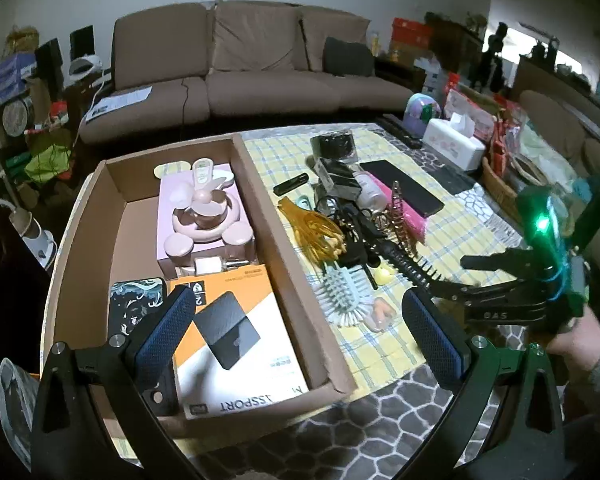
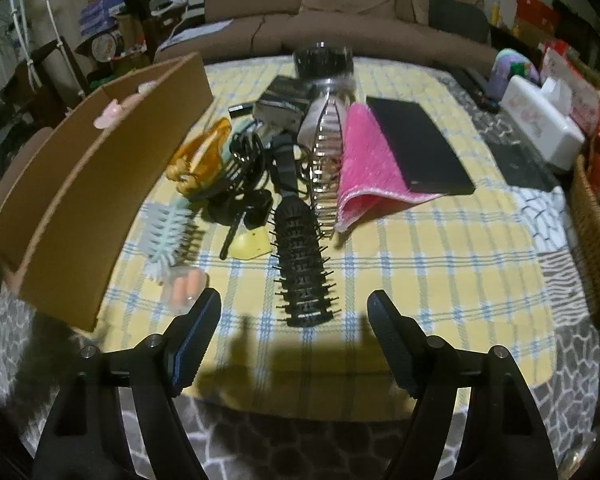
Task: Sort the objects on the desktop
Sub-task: 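Close the right gripper on the black round hairbrush handle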
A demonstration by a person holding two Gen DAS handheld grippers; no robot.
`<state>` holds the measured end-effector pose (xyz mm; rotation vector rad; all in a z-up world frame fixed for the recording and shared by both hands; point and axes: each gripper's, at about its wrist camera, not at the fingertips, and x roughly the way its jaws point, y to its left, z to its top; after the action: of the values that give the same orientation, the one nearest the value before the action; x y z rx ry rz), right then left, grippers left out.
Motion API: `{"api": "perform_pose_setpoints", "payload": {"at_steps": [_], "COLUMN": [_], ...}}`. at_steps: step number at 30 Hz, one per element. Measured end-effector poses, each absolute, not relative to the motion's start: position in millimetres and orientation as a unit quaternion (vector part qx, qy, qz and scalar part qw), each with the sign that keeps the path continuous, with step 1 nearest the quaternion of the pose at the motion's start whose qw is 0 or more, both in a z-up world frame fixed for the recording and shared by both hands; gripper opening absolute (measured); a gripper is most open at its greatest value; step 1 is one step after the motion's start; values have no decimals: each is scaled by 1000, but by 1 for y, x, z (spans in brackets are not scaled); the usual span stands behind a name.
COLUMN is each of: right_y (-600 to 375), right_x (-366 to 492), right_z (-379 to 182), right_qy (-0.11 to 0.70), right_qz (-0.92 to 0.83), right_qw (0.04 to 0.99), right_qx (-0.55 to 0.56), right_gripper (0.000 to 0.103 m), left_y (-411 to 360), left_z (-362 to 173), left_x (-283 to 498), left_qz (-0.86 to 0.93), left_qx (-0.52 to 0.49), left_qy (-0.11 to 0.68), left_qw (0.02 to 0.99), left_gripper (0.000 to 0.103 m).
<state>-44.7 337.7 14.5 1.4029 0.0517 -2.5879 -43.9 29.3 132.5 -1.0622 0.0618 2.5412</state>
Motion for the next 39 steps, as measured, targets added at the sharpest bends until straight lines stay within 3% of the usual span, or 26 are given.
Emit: {"api": "perform_pose_setpoints", "payload": {"at_steps": [6, 8, 10, 11, 17, 24, 29, 33, 39], "right_y": [338, 336, 336, 335, 339, 359, 369, 373, 366], "right_x": [-68, -73, -77, -79, -76, -51, -25, -13, 0], "right_z": [-5, -10, -15, -18, -15, 4, 13, 12, 10], "right_qy": [17, 25, 24, 24, 12, -69, -115, -140, -143], "right_qz": [-864, -861, -855, -852, -852, -839, -833, -825, -817], "right_qw": [99, 100, 106, 107, 116, 133, 150, 163, 181], "right_qx": [493, 498, 507, 512, 511, 523, 521, 522, 529], "right_gripper": [77, 70, 45, 41, 38, 38, 38, 38, 38], "left_y": [26, 29, 34, 38, 66, 101, 136, 144, 151], "left_z": [125, 124, 124, 124, 127, 112, 76, 42, -2], "left_x": [-58, -60, -60, -60, -53, -42, -41, -54, -71], "left_qz": [899, 898, 896, 894, 880, 828, 787, 753, 716], "left_qx": [-390, -392, -394, -395, -404, -451, -496, -529, -567], "left_qy": [19, 18, 17, 17, 1, -102, -157, -222, -278], "left_qw": [196, 199, 206, 212, 249, 318, 330, 322, 299], "left_gripper": [103, 103, 103, 103, 103, 103, 89, 88, 73]}}
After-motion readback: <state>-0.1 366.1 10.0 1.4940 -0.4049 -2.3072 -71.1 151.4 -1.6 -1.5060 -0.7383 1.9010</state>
